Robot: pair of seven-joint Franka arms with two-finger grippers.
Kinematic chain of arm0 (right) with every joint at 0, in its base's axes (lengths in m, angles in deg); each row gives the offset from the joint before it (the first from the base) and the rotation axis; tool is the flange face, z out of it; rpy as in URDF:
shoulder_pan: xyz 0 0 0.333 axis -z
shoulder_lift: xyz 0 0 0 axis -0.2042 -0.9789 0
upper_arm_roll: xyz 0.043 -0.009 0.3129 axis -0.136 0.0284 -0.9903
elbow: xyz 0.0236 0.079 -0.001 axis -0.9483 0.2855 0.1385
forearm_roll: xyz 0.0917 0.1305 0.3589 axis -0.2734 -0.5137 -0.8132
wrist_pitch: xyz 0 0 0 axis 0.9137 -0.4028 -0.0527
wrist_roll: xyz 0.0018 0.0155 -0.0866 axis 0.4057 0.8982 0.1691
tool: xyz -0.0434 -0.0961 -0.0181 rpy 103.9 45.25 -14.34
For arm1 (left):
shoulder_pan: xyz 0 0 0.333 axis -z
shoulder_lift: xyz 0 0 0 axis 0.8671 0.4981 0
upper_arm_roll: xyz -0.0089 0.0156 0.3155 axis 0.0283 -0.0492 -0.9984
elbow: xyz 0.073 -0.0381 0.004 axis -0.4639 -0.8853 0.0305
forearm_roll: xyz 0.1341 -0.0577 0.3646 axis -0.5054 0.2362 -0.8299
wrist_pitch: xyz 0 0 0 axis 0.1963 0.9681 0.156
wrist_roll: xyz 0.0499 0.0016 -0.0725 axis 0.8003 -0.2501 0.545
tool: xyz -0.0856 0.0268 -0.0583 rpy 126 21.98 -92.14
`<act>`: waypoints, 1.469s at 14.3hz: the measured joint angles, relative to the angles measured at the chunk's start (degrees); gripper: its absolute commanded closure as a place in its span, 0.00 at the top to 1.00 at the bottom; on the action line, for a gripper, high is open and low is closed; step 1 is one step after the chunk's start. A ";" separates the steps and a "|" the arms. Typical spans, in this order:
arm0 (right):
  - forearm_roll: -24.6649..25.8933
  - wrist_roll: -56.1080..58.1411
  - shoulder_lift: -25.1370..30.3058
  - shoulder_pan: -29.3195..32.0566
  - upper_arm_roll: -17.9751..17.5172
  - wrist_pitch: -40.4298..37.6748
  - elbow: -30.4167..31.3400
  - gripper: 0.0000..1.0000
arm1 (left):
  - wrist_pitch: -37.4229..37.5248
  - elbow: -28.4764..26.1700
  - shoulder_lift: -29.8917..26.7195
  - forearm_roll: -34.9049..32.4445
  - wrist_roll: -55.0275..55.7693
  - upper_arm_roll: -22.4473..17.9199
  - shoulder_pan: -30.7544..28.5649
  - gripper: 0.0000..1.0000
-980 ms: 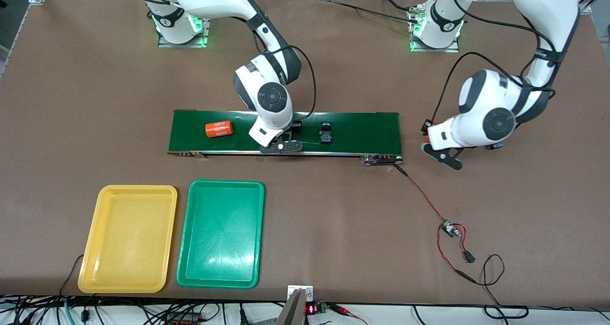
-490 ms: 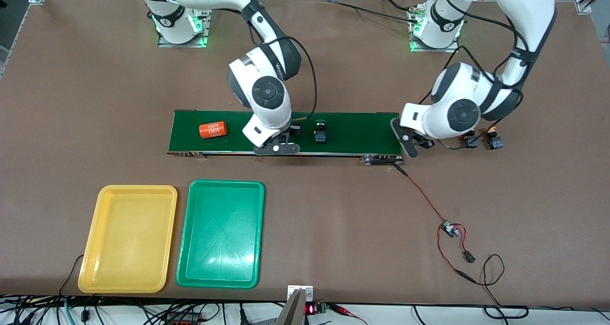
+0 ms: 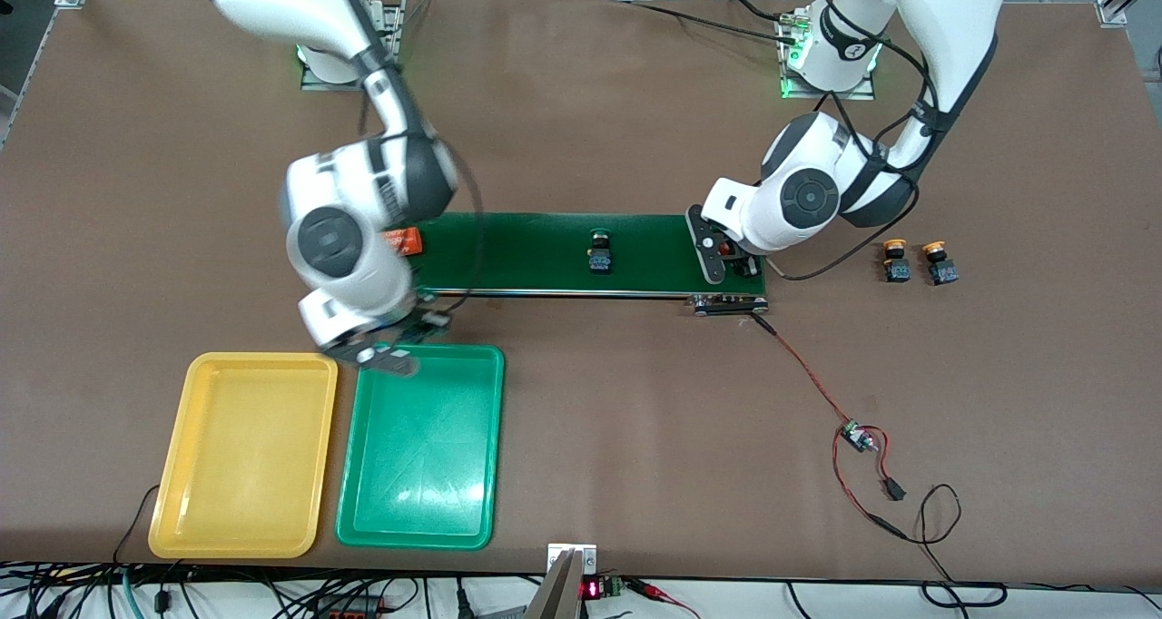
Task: Sort buttons by color to trays
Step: 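Drop the green button into the green tray while the left gripper withdraws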
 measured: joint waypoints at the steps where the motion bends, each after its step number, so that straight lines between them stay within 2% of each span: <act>1: -0.01 1.48 -0.79 1.99 -0.01 0.36 -0.27 0.00 | -0.23 0.08 0.00 0.00 -0.16 0.03 0.33 1.00; 4: -0.04 3.17 -4.01 3.53 -0.26 3.82 -1.62 0.00 | -0.94 0.60 -0.80 0.00 -0.21 -0.05 0.49 1.00; 7: -0.04 3.73 -8.57 2.93 -0.72 6.38 -5.62 0.00 | -0.25 1.27 -4.63 0.00 -0.08 -1.92 -0.59 1.00; 11: -0.04 8.17 -11.49 3.79 -0.72 8.46 -9.08 0.00 | 2.41 1.36 -9.65 0.04 1.95 -9.06 -1.70 1.00; 17: -0.07 11.01 -19.96 6.61 -3.49 14.48 -12.98 0.00 | 5.28 1.20 -10.49 0.10 17.11 -21.53 -2.68 1.00; 18: -0.07 11.01 -21.42 6.69 -3.50 14.95 -13.90 0.23 | 5.31 1.17 -10.49 0.11 19.18 -23.61 -2.81 1.00; 19: -0.07 11.02 -22.54 6.81 -3.50 15.32 -14.61 0.99 | 5.31 1.19 -10.48 0.11 21.34 -25.43 -2.99 1.00; 21: -0.07 11.24 -23.20 7.28 -3.47 15.60 -15.72 1.00 | 5.31 1.39 -10.48 0.11 25.90 -27.91 -3.85 1.00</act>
